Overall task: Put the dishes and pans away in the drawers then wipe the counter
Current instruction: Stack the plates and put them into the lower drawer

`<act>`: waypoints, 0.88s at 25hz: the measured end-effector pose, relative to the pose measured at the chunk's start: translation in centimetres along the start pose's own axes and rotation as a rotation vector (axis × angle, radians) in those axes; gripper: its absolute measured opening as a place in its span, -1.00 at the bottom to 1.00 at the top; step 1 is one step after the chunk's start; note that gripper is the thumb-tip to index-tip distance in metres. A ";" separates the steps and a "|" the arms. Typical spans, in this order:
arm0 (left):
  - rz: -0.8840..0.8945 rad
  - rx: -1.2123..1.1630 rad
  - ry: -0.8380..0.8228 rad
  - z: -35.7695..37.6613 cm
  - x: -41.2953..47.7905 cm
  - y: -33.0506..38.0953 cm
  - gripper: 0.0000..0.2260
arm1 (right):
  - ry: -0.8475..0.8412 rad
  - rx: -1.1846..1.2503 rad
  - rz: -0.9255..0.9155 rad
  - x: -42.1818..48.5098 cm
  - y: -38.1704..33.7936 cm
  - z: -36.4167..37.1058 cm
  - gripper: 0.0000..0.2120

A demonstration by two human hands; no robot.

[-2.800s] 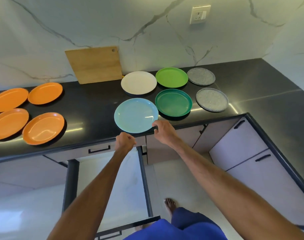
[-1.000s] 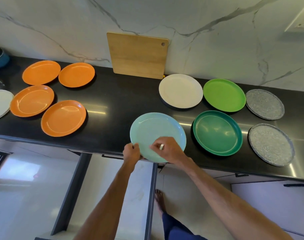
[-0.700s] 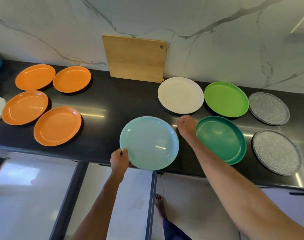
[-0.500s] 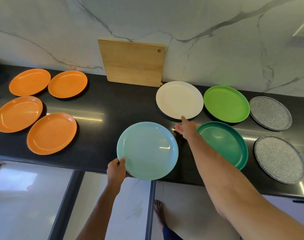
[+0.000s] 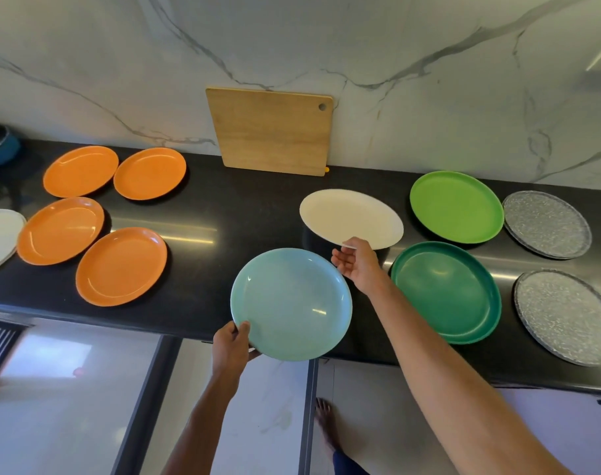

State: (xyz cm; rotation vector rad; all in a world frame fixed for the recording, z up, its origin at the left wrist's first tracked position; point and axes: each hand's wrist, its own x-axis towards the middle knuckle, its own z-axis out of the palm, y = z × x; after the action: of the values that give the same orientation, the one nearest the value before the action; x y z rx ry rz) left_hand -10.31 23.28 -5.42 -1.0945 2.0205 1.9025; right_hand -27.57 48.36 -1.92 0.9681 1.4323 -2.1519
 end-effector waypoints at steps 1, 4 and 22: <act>0.014 -0.010 -0.003 -0.4 -0.4 -0.2 -0.81 | 0.008 -0.031 -0.006 -1.5 0.8 0.2 -0.86; 0.025 -0.027 0.036 -2.4 -2.2 -1.3 -0.81 | -0.006 -0.105 0.000 -6.4 4.4 0.3 -0.84; -0.079 -0.325 0.042 -19.1 -17.3 -12.0 -0.71 | -0.275 -0.517 -0.137 -23.0 20.8 -5.4 -0.74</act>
State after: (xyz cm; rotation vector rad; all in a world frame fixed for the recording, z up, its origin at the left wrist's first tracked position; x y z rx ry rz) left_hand 16.16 13.48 -1.68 -1.2739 1.6959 2.2362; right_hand 3.48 43.42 -0.13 0.3811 1.8154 -1.7663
